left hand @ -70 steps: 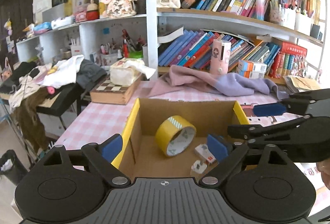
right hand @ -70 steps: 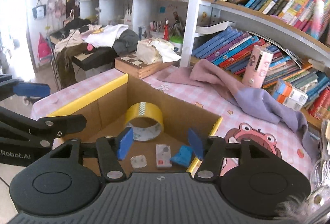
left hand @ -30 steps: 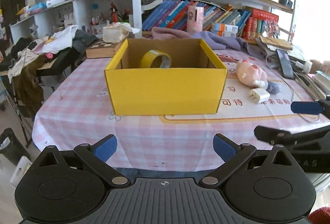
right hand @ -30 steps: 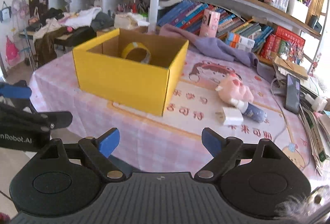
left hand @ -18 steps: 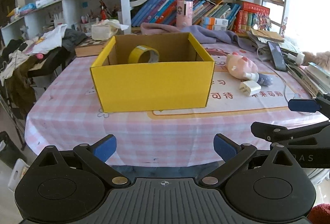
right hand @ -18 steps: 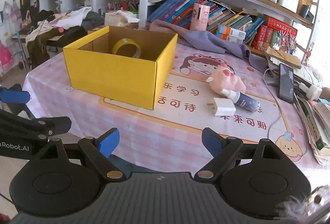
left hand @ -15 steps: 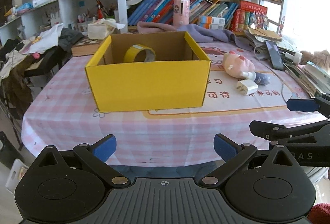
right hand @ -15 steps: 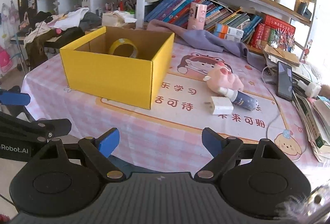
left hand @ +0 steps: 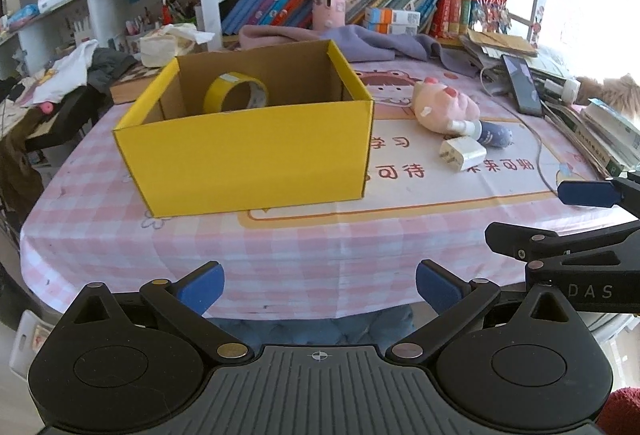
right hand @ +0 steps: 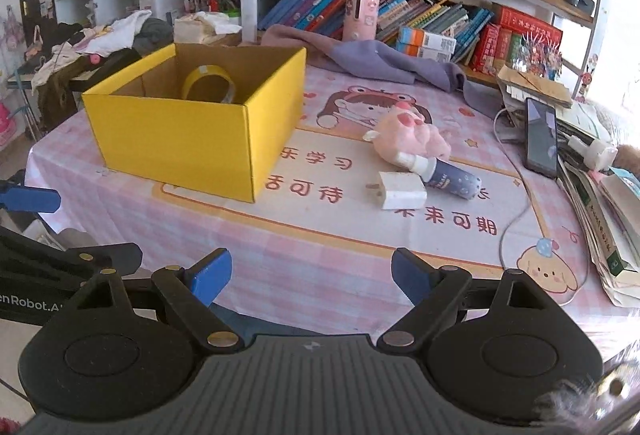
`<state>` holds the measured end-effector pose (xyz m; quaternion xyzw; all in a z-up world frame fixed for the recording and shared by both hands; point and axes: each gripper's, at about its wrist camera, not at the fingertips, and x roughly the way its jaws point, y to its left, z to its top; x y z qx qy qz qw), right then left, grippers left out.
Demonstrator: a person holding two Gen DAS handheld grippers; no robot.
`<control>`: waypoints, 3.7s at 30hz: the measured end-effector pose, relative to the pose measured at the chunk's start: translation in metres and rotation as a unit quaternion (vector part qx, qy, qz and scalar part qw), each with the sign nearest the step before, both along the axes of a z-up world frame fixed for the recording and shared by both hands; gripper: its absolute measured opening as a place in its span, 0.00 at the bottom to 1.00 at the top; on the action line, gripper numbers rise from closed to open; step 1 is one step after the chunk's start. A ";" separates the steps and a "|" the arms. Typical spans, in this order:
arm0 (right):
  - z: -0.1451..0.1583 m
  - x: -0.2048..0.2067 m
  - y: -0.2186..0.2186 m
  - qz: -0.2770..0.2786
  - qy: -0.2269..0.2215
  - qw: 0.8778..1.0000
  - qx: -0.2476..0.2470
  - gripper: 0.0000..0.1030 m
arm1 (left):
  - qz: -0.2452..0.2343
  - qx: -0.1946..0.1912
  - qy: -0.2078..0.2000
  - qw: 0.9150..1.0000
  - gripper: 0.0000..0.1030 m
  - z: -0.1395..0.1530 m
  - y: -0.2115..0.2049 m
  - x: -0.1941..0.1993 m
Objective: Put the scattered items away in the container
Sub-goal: 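Move both grippers out of the box toward the plush toy and bottle, then grasp the white spray bottle with the right gripper while the left gripper grasps the white charger block, then lift the spray bottle and charger block with both grippers and carry them over the box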
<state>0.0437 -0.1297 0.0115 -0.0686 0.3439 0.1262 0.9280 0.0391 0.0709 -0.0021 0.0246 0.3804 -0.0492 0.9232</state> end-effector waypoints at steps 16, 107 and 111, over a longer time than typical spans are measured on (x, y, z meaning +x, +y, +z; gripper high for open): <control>-0.014 0.042 -0.051 -0.038 0.035 0.999 -0.004 0.84 | -0.056 0.006 0.017 0.998 1.00 -0.012 -0.059 0.041; -0.015 0.229 -0.141 0.200 0.095 0.975 0.014 0.30 | -0.033 0.031 0.007 0.999 0.68 -0.021 -0.180 0.144; -0.017 0.220 -0.140 0.191 0.095 0.977 0.003 0.30 | -0.038 0.025 0.001 0.999 0.68 -0.018 -0.177 0.141</control>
